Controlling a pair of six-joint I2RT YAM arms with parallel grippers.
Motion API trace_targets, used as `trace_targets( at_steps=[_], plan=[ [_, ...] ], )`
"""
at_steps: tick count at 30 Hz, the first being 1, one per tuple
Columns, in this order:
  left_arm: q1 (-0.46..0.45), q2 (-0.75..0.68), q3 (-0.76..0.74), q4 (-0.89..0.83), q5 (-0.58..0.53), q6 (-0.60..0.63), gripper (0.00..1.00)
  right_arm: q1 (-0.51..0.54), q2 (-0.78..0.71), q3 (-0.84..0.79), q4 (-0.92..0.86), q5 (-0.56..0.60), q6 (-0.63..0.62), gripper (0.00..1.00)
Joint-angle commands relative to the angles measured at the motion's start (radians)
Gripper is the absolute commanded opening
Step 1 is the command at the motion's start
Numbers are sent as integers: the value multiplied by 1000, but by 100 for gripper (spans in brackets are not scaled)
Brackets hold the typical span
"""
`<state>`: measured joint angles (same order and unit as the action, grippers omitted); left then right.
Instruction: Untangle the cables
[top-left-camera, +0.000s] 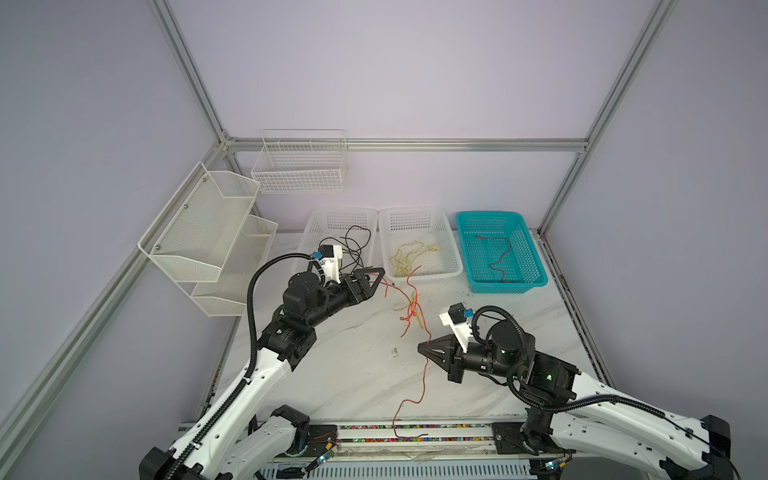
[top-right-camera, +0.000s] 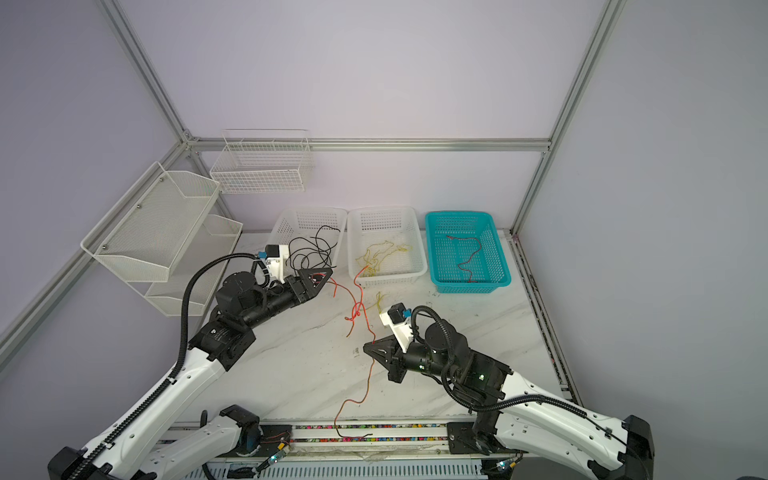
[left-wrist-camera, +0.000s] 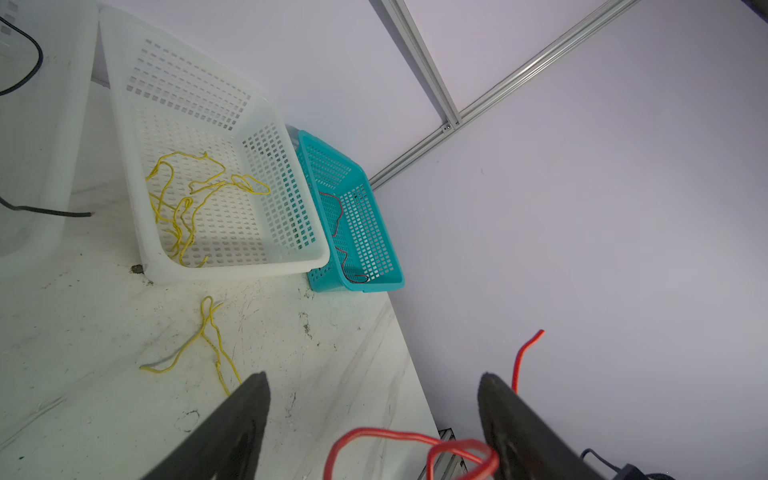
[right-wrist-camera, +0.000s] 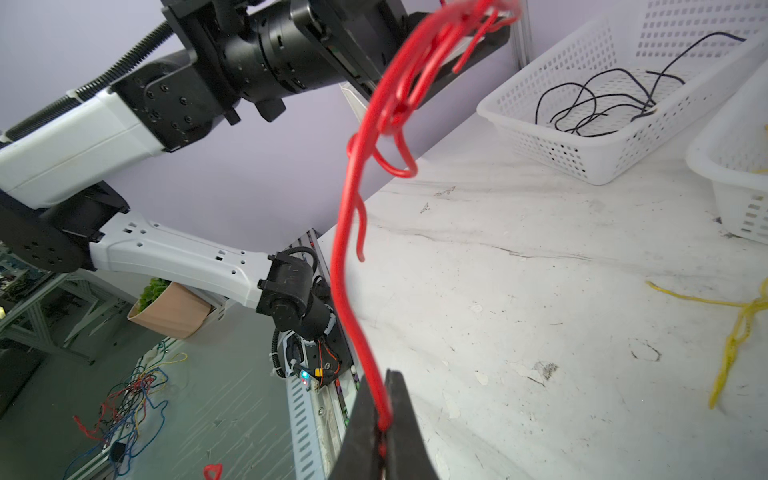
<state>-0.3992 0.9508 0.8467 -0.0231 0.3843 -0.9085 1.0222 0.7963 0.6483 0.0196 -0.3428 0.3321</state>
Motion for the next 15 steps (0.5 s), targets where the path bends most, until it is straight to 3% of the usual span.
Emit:
trace_targets(
  at_steps=[1,15],
  plan=[
    [8,-23,-51,96,58,-28,79,6,-14,-15,58,-55,21,0],
    [8,-108,-120,111,119,-34,58,6,66,4,50,-65,61,0]
  ],
)
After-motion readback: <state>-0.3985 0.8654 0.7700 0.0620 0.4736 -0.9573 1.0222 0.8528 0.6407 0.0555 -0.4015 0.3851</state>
